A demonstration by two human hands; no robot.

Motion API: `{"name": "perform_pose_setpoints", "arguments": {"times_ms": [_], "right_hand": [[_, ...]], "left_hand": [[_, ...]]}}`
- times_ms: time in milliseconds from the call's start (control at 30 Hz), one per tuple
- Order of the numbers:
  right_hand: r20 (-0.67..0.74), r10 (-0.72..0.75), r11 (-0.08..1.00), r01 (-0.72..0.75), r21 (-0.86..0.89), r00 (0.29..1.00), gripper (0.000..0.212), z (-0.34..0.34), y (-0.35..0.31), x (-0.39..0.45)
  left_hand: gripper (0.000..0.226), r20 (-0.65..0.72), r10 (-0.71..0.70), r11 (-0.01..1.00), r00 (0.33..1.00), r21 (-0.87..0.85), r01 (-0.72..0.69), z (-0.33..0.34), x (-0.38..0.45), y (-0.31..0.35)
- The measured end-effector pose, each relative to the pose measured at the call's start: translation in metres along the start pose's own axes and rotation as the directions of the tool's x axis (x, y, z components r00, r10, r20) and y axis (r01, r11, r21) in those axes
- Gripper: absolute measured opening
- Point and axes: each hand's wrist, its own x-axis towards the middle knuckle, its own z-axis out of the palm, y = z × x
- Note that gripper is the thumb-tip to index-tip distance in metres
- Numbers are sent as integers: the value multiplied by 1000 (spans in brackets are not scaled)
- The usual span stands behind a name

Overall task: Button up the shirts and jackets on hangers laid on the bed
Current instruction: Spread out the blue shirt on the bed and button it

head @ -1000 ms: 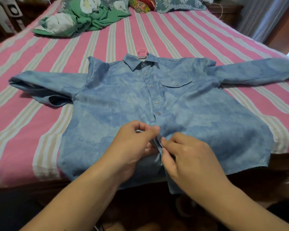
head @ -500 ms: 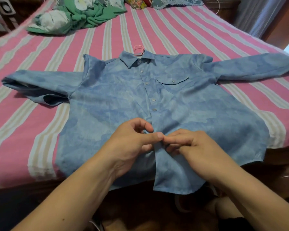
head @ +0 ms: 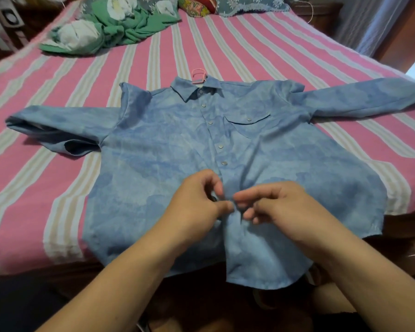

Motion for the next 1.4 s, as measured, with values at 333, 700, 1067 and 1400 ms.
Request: {"name": "perform_pose_setpoints", "arguments": {"times_ms": [333, 700, 1067, 1400], "right_hand": [[166, -295, 733, 334, -593, 941, 30, 81, -100, 83], [390, -517, -40, 433, -900, 762, 62, 276, -103, 231], [-135, -644, 230, 22, -973, 753, 20, 94, -116, 206], [451, -367, -156, 424, -892, 813, 68, 101, -92, 187]], "left_hand": [[4, -483, -240, 969, 842, -171, 178, -200, 8, 5], [34, -506, -472, 867, 722, -416, 275, -364, 115, -83], [74, -314, -51, 688, 948, 677, 261, -304, 157, -96], [30, -260, 602, 101, 755, 963, 251, -456, 16, 74]]}}
